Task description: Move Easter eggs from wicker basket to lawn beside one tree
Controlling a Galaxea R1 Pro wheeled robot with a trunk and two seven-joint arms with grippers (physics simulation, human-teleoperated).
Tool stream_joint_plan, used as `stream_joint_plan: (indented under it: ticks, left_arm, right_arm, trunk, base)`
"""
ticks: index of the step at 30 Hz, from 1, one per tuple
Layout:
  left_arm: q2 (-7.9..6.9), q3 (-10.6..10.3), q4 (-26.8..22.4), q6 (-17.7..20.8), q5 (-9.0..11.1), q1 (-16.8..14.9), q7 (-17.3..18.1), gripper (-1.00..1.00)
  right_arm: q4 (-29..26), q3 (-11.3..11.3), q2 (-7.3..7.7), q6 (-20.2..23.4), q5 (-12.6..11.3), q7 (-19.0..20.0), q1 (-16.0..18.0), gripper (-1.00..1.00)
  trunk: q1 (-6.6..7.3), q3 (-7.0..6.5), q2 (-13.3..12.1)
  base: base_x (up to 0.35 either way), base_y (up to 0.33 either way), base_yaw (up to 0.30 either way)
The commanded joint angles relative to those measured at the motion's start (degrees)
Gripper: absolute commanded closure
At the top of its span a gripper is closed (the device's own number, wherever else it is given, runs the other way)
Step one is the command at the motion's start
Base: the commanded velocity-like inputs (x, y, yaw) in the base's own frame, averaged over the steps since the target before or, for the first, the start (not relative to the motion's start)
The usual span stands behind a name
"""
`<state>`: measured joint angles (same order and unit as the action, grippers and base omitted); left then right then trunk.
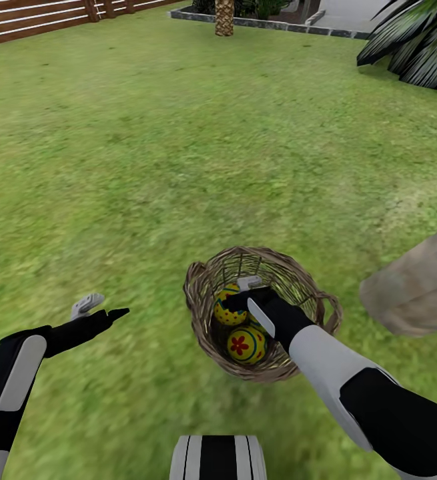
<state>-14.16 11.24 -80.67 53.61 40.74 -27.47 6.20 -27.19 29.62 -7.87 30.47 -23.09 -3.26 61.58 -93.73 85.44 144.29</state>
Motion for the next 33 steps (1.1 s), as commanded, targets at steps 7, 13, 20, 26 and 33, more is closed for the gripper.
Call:
stream_joint_plan:
  ticks: [7, 13, 20, 26, 33]
  left_arm:
    - [0.01, 0.1, 0.0, 0.3, -0.5, 0.0, 0.6, -1.0]
    - [0.01, 0.1, 0.0, 0.4, -0.5, 0.0, 0.6, -1.0]
    - [0.01, 0.1, 0.0, 0.4, -0.5, 0.0, 0.6, -1.0]
    - [0.01, 0.1, 0.0, 0.4, -0.5, 0.0, 0.6, -1.0]
    - [0.01, 0.1, 0.0, 0.4, -0.5, 0.0, 0.6, -1.0]
  right_arm:
    - [-0.1, 0.4, 0.05, 0.2, -0.4, -0.3, 0.0, 1.0]
    - [-0.1, 0.4, 0.05, 0.2, -0.4, -0.3, 0.0, 1.0]
    - [-0.1, 0.4, 0.05, 0.2, -0.4, -0.3, 0.0, 1.0]
    - [-0.1, 0.4, 0.19, 0.2, -0.4, -0.3, 0.0, 1.0]
    - [-0.1, 0.4, 0.17, 0.2, -0.4, -0.3, 0.0, 1.0]
  trunk:
    - [0.03, -0.19, 0.0]
    - [0.11, -0.85, 0.0]
    - [0.16, -1.29, -0.1]
    - [0.27, -2.18, -0.1]
    - [0.32, -2.62, -0.1]
  base:
    - [0.0, -0.001, 0.0]
    - [0.0, 0.0, 0.0]
    - [0.0, 0.0, 0.0]
    - [0.0, 0.0, 0.0]
    - [0.0, 0.0, 0.0]
